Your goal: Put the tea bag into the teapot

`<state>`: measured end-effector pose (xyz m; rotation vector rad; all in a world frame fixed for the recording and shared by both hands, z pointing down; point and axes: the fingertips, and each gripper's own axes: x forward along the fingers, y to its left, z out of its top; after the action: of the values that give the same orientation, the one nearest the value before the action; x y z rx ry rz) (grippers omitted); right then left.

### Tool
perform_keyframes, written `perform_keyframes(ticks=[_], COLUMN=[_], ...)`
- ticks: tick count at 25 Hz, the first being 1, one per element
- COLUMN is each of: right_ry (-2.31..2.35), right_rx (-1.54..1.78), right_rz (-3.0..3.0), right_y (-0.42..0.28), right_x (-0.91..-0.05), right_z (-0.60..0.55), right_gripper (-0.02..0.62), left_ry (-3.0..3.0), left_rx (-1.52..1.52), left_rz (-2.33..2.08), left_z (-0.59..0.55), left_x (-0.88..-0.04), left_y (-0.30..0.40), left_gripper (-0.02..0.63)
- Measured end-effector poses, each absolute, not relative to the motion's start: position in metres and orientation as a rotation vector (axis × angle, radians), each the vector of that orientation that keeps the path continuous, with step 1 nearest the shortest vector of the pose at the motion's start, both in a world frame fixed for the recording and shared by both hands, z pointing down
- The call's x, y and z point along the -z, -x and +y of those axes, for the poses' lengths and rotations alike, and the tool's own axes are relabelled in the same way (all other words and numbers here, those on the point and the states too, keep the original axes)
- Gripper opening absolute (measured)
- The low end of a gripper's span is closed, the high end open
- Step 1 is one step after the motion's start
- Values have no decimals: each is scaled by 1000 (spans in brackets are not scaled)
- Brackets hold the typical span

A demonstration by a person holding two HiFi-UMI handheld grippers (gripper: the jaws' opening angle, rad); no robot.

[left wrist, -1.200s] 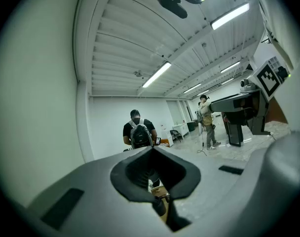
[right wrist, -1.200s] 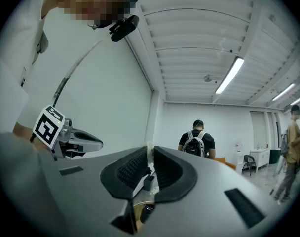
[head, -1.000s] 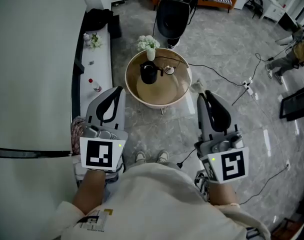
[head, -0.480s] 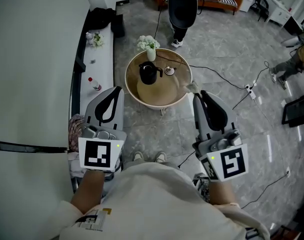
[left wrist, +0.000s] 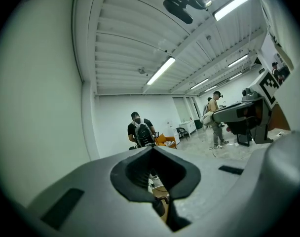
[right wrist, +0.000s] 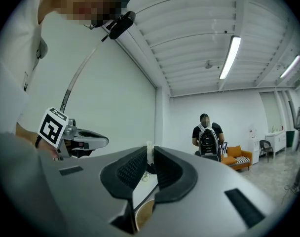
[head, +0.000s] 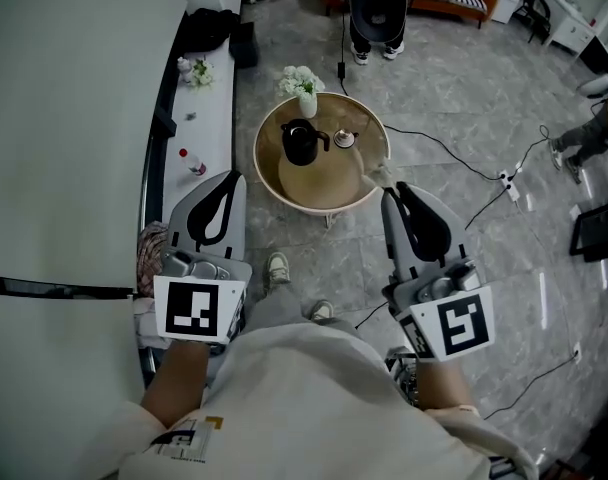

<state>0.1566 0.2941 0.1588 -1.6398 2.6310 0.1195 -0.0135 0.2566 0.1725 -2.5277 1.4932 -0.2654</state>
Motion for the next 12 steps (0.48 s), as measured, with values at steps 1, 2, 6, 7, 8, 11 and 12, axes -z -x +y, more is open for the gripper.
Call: perform_keyframes(ticks=[1,2,6,7,8,11,12], right_ry=[1636,1633,1631,1634,1637,1640,1641], right_rx=[-118,-115,-103,-105,-108,-120,-125], right_rz=[2635,2637,2652,2656,2659,2665,2667], right_y=[-156,-156,-153,-152,-152,-147,-145], right_x=[-161,-162,-169,-170,-171,-172,-173], right_z=[291,289,277,275,271,256,250], right_gripper=[40,40,40,40,40,40,40], left_ry=[2528,2528,2532,2534,2537,2543,2544], left_rx=[263,262,252,249,246,243,241], left_rz=[1497,1499,1497,1495,1493,1490,1487], left_z=[255,253,241,239,236,220,214], left_x=[-174,-176,-182,-183,-183,-185,-186], left_y=[14,14,15,15,15,18,20], left_gripper=[8,8,8,8,8,8,8])
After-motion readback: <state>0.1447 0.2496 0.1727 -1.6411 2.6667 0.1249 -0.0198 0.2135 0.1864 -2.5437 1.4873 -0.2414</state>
